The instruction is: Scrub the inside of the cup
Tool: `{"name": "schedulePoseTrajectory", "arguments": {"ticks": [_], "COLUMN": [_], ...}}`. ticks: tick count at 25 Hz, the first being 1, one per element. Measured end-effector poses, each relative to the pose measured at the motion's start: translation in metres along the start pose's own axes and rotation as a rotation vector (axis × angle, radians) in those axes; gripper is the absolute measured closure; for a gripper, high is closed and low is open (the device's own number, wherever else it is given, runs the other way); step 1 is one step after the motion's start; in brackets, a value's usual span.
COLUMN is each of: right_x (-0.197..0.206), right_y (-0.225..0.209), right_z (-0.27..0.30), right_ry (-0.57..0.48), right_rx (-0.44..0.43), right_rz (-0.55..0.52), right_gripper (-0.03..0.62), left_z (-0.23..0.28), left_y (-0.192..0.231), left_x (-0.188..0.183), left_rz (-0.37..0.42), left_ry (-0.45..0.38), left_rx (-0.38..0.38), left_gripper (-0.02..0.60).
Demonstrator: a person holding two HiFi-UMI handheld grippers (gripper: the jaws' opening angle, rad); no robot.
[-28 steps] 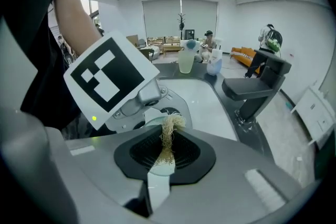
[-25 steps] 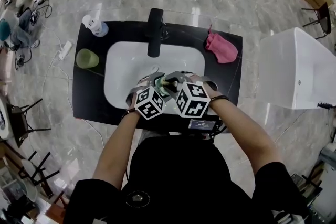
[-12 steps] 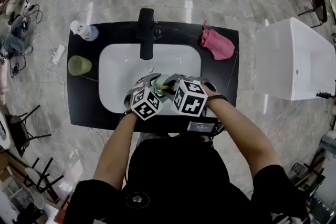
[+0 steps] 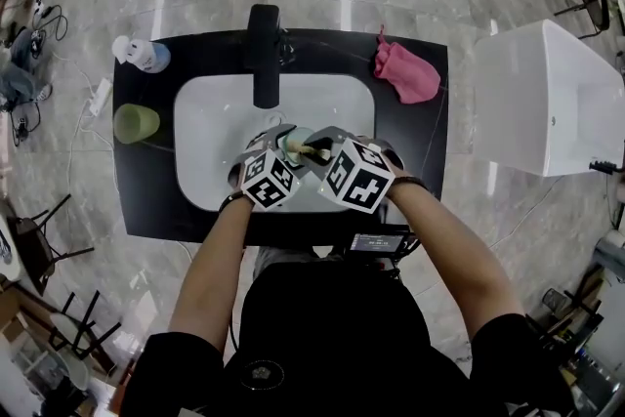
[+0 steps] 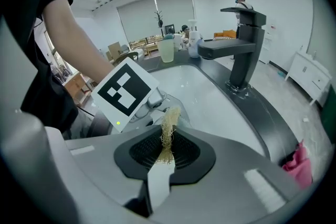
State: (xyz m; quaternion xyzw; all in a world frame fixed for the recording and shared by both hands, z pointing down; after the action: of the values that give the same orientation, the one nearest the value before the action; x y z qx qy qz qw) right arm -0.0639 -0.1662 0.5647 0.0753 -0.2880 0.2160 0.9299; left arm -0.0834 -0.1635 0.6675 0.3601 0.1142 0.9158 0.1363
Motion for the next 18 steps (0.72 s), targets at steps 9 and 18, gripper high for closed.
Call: {"name": "schedulePoseTrajectory", "arguments": {"ticks": [9, 18], "right_x": [0.006, 0.005], "right_y": [-0.034, -0.045], "right_z": [-0.016, -0.024], "right_ry": [-0.055, -0.076], "right_rx": [0.131, 0.166], "right_rz": [0.088, 0.146], "right_gripper": [0.551, 0.551], "left_z": [0.012, 0.027], "left_y": [0.019, 0.031], "left_x": [0.021, 0.029], "left_rz": [-0.077, -0.159], "left_ry": [-0.05, -0.113], "left_rx": [-0.008, -0.021], "left_gripper": [0.21, 0.21]}}
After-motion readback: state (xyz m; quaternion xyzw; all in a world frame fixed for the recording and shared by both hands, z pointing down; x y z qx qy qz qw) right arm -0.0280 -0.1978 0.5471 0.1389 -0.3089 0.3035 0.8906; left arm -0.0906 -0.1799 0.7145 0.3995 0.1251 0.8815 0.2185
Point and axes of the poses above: the fingertips, and each gripper's own axes: z forward along the fingers, y to its left, x out of its underside, the point moved 4 cm from there along -z, backward along the fingers, and after that the axes turned 14 degrees about x, right-handed, at the moved point
